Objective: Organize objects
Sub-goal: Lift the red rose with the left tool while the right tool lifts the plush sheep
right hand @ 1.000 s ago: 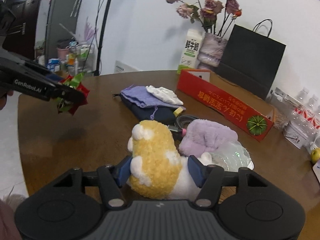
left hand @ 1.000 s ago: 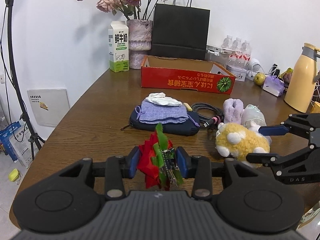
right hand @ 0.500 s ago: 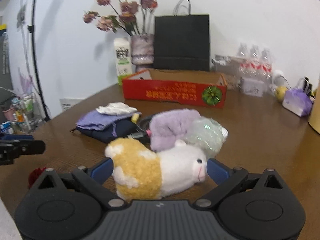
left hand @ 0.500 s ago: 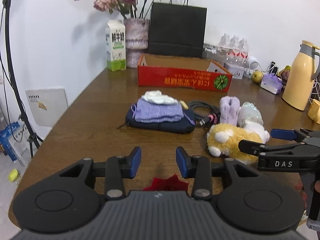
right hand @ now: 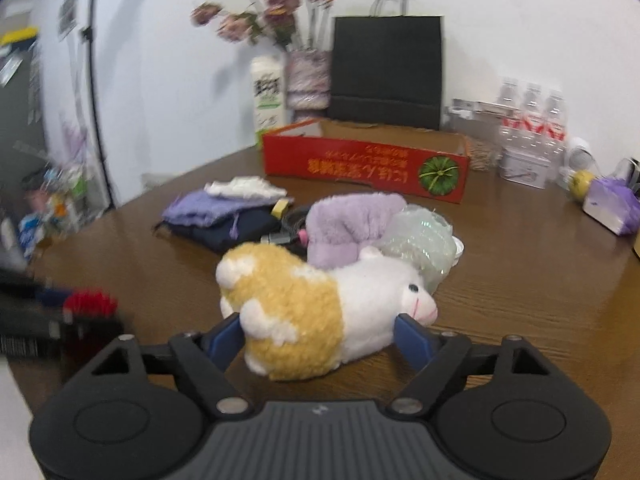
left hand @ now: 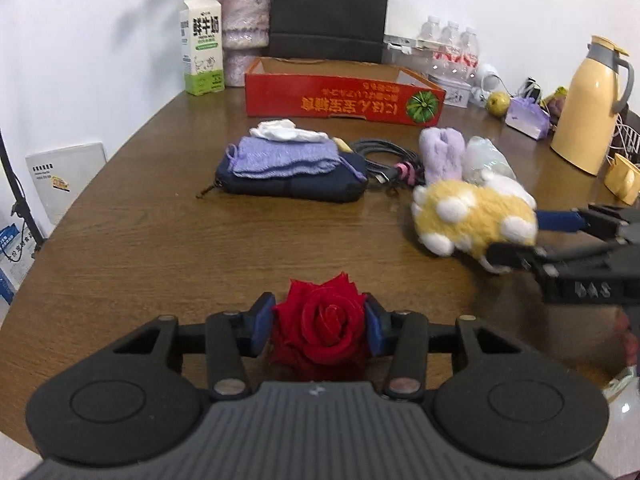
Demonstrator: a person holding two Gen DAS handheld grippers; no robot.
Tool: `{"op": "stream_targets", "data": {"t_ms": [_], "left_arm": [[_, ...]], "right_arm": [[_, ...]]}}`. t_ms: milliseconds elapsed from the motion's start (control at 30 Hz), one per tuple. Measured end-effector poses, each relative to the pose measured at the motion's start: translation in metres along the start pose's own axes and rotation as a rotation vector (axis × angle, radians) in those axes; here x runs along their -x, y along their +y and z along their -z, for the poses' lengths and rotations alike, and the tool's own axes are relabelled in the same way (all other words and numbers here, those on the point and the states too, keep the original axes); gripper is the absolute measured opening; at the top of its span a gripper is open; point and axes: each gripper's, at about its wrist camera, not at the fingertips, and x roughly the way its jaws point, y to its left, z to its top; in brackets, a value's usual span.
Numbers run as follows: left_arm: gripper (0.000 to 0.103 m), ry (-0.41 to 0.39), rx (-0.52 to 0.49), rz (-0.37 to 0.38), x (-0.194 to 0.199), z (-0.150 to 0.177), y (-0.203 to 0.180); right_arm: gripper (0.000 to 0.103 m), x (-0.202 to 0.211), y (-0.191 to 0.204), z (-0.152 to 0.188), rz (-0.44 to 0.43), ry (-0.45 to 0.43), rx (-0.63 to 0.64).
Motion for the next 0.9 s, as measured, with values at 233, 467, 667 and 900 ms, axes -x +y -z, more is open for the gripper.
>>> {"op": "stream_targets", "data": {"t_ms": [233,467,667,900], "left_arm": [[0.047,-0.002,0.038,-0.008,-0.003,-0.006,0.008],[0.048,-0.021,0.029,0.021,-0.002,-0.012,0.002],[0.048,-0.034,0.044,0.047,0.002,-0.009,0.009],[0.048,-0.031,0.075,0.009,0.004,-0.006,0.024]], "right_arm": [[0.087,0.008,-0.023,-0.004,-0.008,0.089,0.079],[0.103,0.021,0.013,-0.010,0.132,-0.058,-0.148],[0.103,-0.009,0.014,-0.020,0.259,-0.029,-0.178],[0.087,-0.005,0.004,-0.017,0.087,-0.022,-0.048]]}}
